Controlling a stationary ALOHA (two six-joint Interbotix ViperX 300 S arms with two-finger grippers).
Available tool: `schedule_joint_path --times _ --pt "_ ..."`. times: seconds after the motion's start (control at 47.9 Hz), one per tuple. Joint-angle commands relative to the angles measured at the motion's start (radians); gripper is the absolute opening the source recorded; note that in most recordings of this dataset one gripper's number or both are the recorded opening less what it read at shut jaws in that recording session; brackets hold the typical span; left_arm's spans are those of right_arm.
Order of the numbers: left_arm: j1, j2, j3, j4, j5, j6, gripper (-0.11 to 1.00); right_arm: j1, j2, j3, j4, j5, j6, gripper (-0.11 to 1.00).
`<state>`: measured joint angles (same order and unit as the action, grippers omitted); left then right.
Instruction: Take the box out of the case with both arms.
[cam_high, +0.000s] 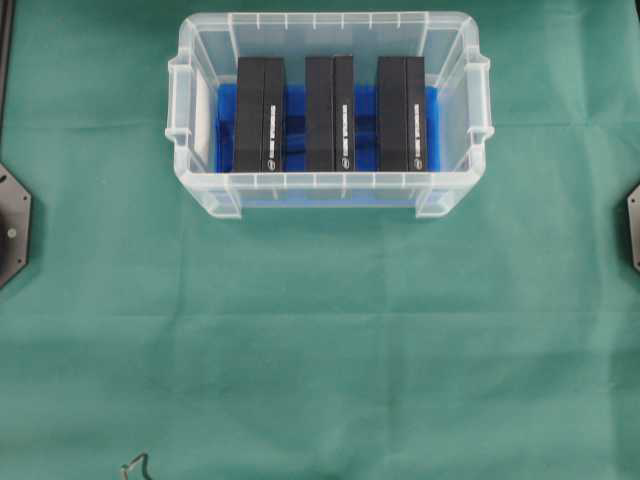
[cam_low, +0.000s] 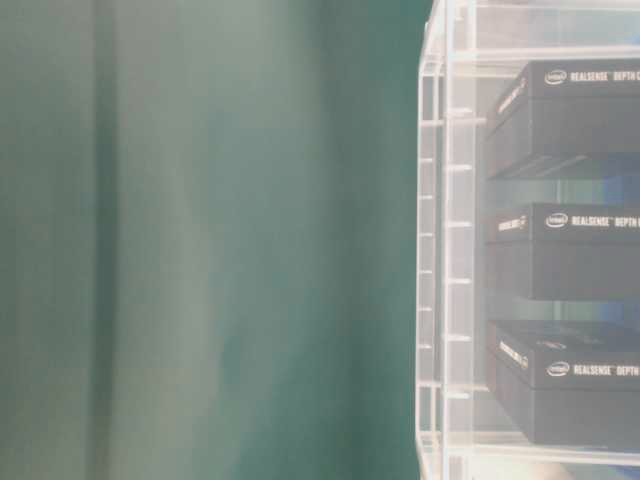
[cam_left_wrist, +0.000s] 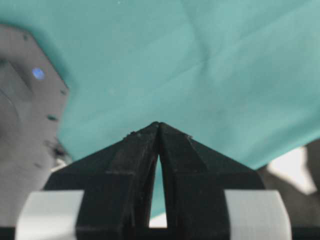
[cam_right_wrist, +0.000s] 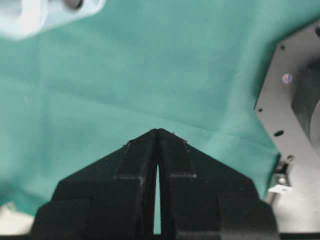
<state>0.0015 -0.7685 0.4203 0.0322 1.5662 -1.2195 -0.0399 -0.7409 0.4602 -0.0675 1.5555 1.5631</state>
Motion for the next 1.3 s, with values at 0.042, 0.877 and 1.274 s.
schedule_joint_path --times 0.042,0.877,1.274 --pt "0.000 0.008 -0.025 0.005 0.000 -0.081 0.00 0.000 0.009 -0.025 -0.031 0.026 0.035 0.00" --pt "0.307 0.012 -0.023 0.035 -0.003 0.161 0.00 -0.359 0.066 -0.037 -0.103 0.034 -0.387 0.00" --pt "0.448 0.012 -0.017 0.034 -0.021 0.288 0.00 -0.495 0.158 -0.063 -0.086 -0.040 -0.548 0.00"
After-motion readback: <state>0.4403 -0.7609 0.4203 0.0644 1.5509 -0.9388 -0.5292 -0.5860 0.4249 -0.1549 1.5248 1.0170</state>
